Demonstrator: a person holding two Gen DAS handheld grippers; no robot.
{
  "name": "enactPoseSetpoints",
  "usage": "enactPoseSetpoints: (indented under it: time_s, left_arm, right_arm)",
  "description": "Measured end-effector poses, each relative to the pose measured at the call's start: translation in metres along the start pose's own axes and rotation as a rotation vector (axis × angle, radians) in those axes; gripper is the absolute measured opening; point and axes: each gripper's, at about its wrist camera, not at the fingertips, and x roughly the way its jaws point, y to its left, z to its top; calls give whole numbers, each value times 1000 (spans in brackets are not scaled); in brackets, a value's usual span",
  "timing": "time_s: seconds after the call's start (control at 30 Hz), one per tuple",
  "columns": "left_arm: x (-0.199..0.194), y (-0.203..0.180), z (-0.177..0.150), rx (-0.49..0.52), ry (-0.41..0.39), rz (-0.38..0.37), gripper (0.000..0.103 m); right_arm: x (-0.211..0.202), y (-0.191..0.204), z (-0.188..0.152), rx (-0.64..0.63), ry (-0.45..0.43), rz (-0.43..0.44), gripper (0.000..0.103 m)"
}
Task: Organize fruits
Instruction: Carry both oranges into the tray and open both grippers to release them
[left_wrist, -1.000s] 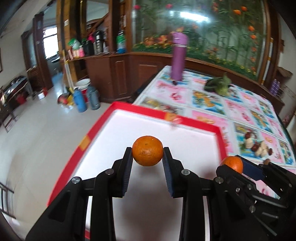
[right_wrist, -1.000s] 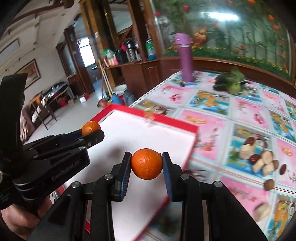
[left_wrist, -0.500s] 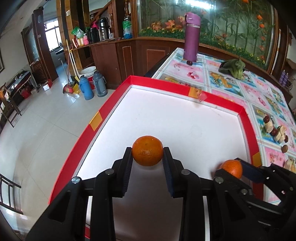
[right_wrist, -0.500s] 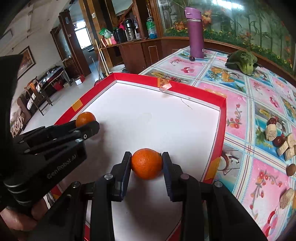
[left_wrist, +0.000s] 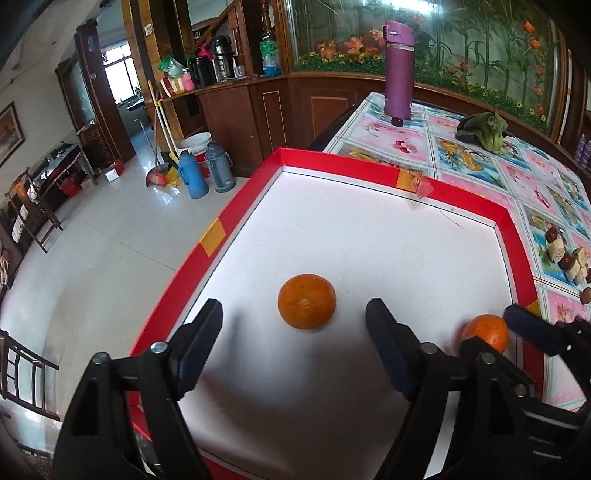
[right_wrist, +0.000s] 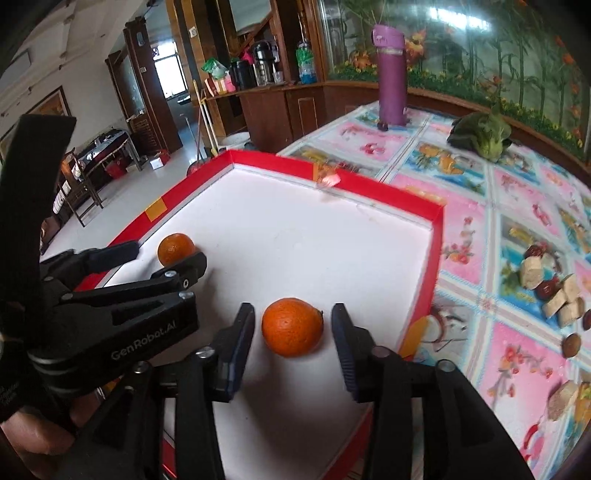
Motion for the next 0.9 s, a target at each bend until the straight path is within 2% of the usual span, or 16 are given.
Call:
enactPoseSetpoints:
  time_s: [0.2,0.3,0.4,0.47,0.6,0.7,0.9]
  left_arm:
    - [-9,8,-1,-13,-7,15,81]
    - [-17,9,-1,-16,-18,8,81]
    - [-30,12,-6,-1,-39,6,82]
    - [-38,15,-12,21,-51,21,87]
    - [-52,19,-22,29,-57,29,87]
    - [-66,10,-26,40,-70,-6,87]
    - [-97,-54,-27,167,-117,-175,89]
  right_arm:
    - [-31,-11,-1,-43,-120,-27,61]
    - [-48,-29,-5,-28,-163,-56,61]
    - [-62,-51,-9,4,-181,-91,62]
    - [-74,-69,-15,32,-198,-123,62]
    - [-95,-104,-28,91,-213,-180,63]
    - [-109,-133,-38,148,-210,-236,63]
    - [-134,-176,-63,239,-210,-305,63]
